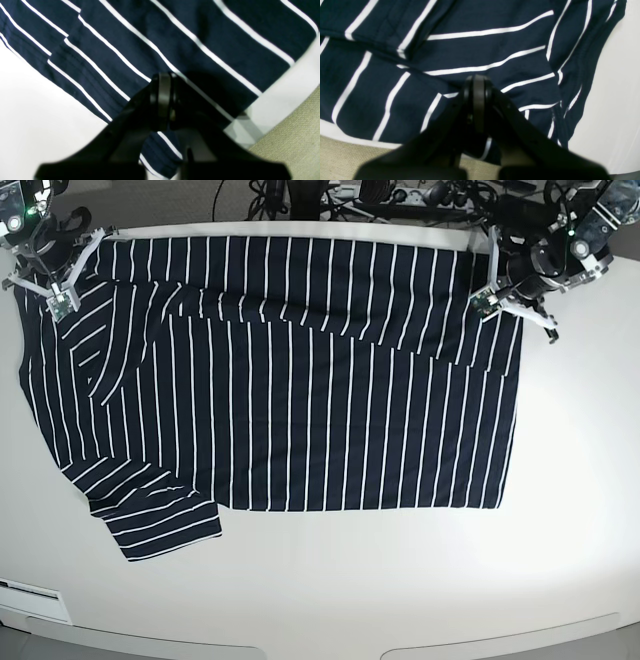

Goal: Fold the T-shirt properly
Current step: 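Pull the shirt with both grippers to straighten it on the table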

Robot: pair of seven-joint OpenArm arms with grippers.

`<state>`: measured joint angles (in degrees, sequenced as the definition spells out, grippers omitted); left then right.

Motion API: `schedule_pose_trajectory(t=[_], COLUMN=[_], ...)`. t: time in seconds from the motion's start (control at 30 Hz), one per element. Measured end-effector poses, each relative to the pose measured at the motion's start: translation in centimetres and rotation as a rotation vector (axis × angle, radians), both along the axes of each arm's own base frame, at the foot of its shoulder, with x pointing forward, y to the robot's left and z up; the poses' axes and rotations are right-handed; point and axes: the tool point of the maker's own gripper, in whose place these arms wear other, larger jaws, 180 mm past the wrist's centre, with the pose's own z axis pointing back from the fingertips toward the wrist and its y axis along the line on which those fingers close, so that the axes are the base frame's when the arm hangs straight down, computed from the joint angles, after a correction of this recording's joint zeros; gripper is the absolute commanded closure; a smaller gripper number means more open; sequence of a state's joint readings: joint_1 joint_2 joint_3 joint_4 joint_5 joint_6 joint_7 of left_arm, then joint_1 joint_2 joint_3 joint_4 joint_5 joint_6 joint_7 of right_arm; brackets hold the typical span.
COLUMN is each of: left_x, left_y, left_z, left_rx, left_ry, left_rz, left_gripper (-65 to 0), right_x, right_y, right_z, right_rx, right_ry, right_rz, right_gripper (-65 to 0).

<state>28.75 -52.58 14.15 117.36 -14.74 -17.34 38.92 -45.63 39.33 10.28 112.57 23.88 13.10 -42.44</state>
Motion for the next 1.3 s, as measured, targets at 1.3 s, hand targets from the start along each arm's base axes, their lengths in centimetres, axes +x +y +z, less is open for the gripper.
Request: schedule_pose_trajectory(t=[1.3], left_x=[-2.0], left_y=[0.7], left_z=[-0.2], left_rx=[0.041], left_ry=[0.136], left_rz=[0.057], left_gripper=[0.0], right_x=[-2.0], right_y=[-0.1], right_z=[-0.2], right_rx=[-0.009], right_ry=[0.032], right_rz=[0.000], right_gripper=[0.0])
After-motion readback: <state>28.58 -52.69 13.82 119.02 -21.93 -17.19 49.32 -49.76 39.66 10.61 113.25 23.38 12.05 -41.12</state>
